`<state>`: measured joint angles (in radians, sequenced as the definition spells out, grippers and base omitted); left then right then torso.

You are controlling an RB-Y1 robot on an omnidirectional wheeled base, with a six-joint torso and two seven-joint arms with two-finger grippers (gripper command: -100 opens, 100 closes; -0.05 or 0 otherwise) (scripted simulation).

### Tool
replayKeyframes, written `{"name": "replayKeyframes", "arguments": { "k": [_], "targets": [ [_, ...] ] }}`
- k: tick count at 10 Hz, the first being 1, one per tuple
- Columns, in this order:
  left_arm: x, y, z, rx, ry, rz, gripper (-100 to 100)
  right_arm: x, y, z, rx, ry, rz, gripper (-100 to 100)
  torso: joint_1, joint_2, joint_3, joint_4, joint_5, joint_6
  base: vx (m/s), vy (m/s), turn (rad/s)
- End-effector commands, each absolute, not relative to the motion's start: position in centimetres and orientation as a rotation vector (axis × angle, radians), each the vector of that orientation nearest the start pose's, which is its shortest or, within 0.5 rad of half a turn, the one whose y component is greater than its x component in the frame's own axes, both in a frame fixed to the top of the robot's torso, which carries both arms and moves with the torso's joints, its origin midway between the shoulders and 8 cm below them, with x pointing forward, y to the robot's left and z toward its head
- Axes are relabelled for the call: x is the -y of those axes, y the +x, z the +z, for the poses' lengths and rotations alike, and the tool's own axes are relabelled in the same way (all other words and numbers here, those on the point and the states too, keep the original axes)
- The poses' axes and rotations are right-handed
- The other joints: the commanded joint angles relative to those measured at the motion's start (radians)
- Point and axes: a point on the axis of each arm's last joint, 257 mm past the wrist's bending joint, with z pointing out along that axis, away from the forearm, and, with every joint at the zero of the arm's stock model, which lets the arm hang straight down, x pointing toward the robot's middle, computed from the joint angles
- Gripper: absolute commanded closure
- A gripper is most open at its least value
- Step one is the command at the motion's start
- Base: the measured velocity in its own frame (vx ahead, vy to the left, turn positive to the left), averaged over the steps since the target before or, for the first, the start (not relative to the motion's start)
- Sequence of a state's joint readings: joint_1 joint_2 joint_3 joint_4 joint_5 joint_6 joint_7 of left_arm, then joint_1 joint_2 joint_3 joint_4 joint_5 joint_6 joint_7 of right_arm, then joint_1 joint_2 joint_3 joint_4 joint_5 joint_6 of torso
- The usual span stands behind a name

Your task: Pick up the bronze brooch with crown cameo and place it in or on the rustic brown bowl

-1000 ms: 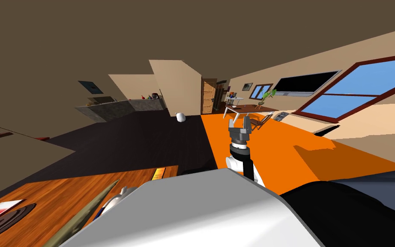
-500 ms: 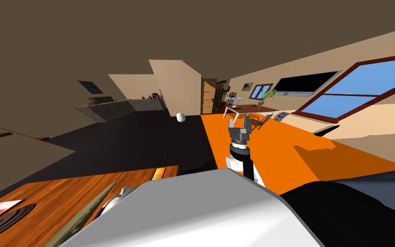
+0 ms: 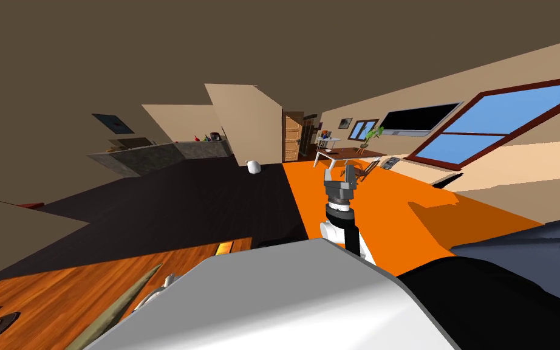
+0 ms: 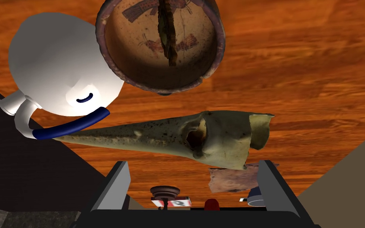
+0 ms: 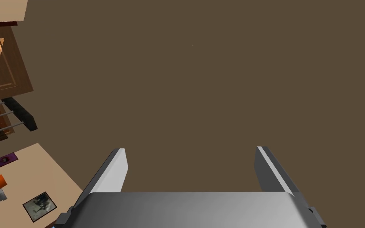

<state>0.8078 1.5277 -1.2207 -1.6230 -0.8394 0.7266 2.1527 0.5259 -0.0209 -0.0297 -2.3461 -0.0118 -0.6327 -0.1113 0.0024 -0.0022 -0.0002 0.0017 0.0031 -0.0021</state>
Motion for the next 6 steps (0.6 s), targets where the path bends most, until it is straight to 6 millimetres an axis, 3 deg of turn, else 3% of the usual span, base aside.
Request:
{"name": "replayKeyframes", "arguments": {
  "k": [1,2,3,4,5,6],
  "targets": [
    [-60.3,-20.9,-38.4,-1.966,-1.899,0.509,-100,28.1,30.2,6.9,-0.480,0.534,1.417,0,0.000,0.000,0.000,0.000,0.000,0.000,0.025,0.017,-0.108],
    [-59.0,-23.0,-38.1,-1.963,-1.927,0.518,-100,28.0,30.2,6.9,-0.480,0.534,1.417,0,0.000,0.000,0.000,0.000,0.000,0.000,0.019,0.029,-0.177],
    [-59.3,-22.7,-37.9,-1.947,-1.913,0.518,-100,28.0,30.2,6.9,-0.480,0.534,1.417,0,0.001,0.000,0.000,0.000,0.000,0.000,-0.007,0.010,-0.059],
    [-58.0,-24.6,-37.4,-1.938,-1.941,0.524,-100,28.1,30.2,6.9,-0.480,0.534,1.417,0,0.000,0.001,0.001,0.000,0.000,0.000,0.023,0.021,-0.135],
    [-58.2,-24.4,-37.3,-1.932,-1.931,0.524,-100,28.0,30.2,6.9,-0.480,0.534,1.417,0,0.000,0.000,0.000,0.000,0.000,0.001,0.008,0.005,-0.034],
    [-56.8,-26.3,-36.8,-1.922,-1.962,0.529,-100,28.1,30.2,6.9,-0.480,0.534,1.417,0,0.000,0.001,0.000,0.000,0.000,0.000,-0.012,0.011,-0.071]
  ]
}}
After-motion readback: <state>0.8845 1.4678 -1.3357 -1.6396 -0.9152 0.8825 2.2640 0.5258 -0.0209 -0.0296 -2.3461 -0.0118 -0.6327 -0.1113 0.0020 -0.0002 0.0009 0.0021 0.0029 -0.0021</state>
